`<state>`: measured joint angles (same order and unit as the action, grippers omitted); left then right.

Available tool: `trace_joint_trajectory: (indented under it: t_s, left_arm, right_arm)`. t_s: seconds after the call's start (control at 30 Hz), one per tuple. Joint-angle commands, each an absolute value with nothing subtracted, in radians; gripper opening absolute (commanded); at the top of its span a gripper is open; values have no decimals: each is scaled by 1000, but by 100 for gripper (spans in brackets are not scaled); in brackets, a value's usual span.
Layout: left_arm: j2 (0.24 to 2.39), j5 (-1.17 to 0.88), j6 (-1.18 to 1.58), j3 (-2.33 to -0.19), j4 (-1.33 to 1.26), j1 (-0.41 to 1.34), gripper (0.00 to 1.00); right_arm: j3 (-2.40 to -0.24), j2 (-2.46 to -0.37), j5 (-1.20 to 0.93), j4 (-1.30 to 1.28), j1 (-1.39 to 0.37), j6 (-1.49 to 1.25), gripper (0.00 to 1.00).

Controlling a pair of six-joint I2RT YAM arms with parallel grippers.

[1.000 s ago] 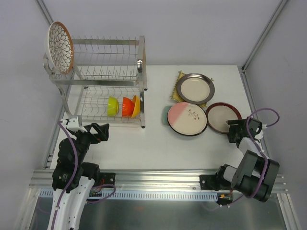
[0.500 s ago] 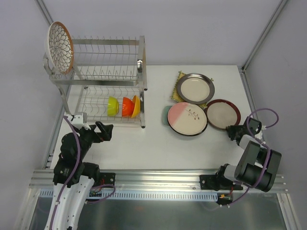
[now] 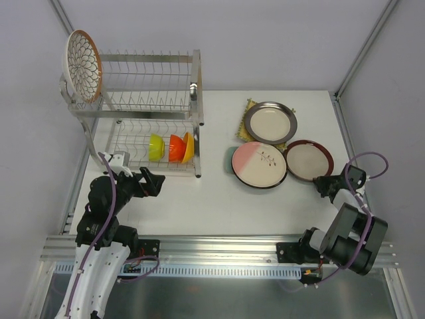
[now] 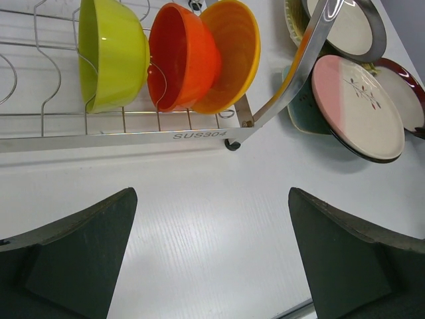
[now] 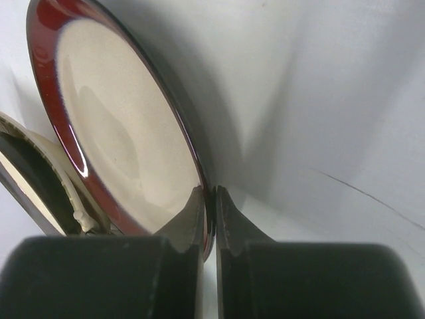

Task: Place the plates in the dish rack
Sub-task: Grab a plate with the right arm

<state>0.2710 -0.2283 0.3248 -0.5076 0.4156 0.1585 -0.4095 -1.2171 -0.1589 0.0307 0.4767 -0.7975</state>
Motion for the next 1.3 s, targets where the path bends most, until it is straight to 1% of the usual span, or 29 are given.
trace_joint_trajectory:
  t_s: [0.0,0.17,0.2,0.23,0.27,0.33,0.37,0.47,0.6,0.63,0.77,0.9,1.0,1.13,1.27]
  left_arm:
    - [285,-256,316,-506,360,169,99]
    - [288,-250,308,-503,359,170,99]
    - [288,-252,308,-503,360,170,99]
    - [290,-252,308,-503,360,170,99]
    - [291,-252,307,-503,360,170,99]
    - [290,-250,307,-503,360,170,99]
    - [288,-249,308,-503,360,170,99]
    - [284,-242,305,-502,362,170,99]
    - [287,-235,304,-502,360,170,99]
    - [290,-233,302,-503,362,170,99]
    - [291,-232,301,-503,361,169,99]
    - [288,-222,301,-502,361,170,99]
    - [291,-219,301,-502,361,170,99]
    - [291,-215,299,-500,362,169,99]
    - [290,-203,299,-499,362,169,99]
  right_arm:
    - [-408,-1192,-181,-130,488,-750,1]
    - [-370,-1196,-207,-129,486,-721,0]
    - [-365,-1201,-210,-136,486,-718,1]
    - [-362,-1206,-210,-140,486,-713,5]
    - [-361,-1212,-209,-143,486,-704,19]
    - [-360,-1213,-195,-144,486,-687,35]
    - [-365,-1215,-189,-152,486,-678,50]
    - [-383,-1204,-161,-190,488,-654,62]
    - [-419,-1160,-129,-234,470,-638,70]
    - [-445,-1146,-112,-250,460,-632,74]
    - [-520,-1089,-6,-314,390,-594,79]
    - [-601,-1078,-6,-298,342,-558,81]
    - [-661,-1098,-12,-233,295,-503,81]
    - [-739,-1187,-101,-123,256,-460,80]
    - [-833,-1339,-214,-5,220,-449,79]
